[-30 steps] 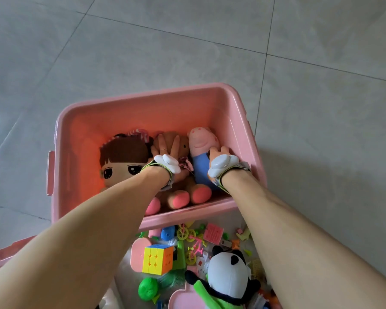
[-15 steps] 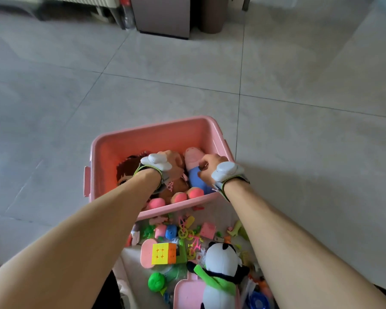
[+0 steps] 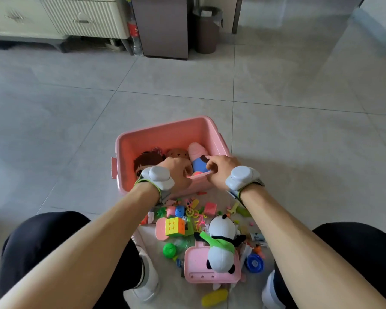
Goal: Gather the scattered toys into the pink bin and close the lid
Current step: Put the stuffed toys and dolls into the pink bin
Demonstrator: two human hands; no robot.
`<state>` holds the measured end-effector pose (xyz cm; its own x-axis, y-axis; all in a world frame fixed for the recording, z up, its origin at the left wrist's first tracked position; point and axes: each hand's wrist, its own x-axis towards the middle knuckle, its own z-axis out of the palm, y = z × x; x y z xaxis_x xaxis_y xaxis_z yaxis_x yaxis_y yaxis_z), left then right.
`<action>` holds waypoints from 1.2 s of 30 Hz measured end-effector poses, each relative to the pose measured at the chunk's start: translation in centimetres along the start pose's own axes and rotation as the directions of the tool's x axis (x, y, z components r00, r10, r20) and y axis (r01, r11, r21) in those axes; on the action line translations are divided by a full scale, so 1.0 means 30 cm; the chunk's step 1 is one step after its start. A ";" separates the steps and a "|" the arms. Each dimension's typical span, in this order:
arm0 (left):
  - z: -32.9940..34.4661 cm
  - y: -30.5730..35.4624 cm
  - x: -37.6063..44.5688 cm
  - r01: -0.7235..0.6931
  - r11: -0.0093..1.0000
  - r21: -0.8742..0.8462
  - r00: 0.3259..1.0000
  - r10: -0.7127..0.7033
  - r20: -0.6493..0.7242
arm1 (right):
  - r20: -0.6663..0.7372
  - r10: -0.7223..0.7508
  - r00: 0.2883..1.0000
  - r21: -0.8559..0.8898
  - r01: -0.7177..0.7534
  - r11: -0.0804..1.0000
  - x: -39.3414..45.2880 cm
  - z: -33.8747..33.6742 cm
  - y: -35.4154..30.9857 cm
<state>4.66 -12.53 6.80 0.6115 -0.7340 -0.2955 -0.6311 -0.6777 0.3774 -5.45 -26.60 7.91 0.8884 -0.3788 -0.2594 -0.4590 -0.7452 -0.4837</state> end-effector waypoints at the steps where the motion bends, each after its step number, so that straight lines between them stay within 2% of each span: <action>1: 0.011 0.008 -0.029 -0.007 1.000 0.006 1.000 0.007 0.013 | -0.007 -0.005 1.000 0.006 0.005 1.000 -0.028 0.002 0.005; 5: 0.080 0.022 -0.116 -0.025 1.000 -0.010 0.999 0.025 0.029 | -0.013 0.016 1.000 0.088 -0.015 0.996 -0.125 0.042 0.047; 8: 0.148 0.035 -0.176 -0.043 0.998 -0.037 0.999 0.043 -0.001 | -0.001 0.089 0.996 0.172 -0.087 0.981 -0.201 0.107 0.107; 12: 0.233 0.031 -0.210 -0.014 0.993 -0.114 0.999 0.019 0.037 | -0.004 0.190 0.982 0.271 -0.182 0.945 -0.282 0.202 0.183; 16: 0.359 0.037 -0.235 0.040 0.990 -0.139 0.991 -0.022 0.132 | 0.035 0.295 0.955 0.391 -0.285 0.875 -0.367 0.320 0.255; 22: 0.546 0.076 -0.241 0.126 0.984 -0.125 0.958 -0.088 0.271 | 0.103 0.406 0.908 0.368 -0.414 0.832 -0.473 0.414 0.345; 27: 0.660 0.095 -0.230 0.304 0.944 -0.128 0.887 -0.231 0.400 | 0.136 0.452 0.882 0.433 -0.463 0.774 -0.499 0.408 0.389; 29: 0.718 0.099 -0.210 0.390 0.910 -0.139 0.856 -0.302 0.420 | 0.141 0.481 0.866 0.453 -0.488 0.746 -0.500 0.400 0.417; 33: 0.772 0.146 -0.200 0.548 0.794 -0.265 0.804 -0.412 0.428 | 0.130 0.509 0.851 0.463 -0.506 0.728 -0.528 0.400 0.453; 36: 0.794 0.177 -0.195 0.728 0.584 -0.359 0.670 -0.496 0.552 | 0.161 0.505 0.848 0.479 -0.514 0.711 -0.536 0.412 0.476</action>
<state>-13.63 -12.89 -10.38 0.4591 -0.1799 -0.8700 0.2481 -0.9143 0.3200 -26.42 -24.36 -5.15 0.5203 -0.6092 -0.5984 -0.7879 -0.0723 -0.6116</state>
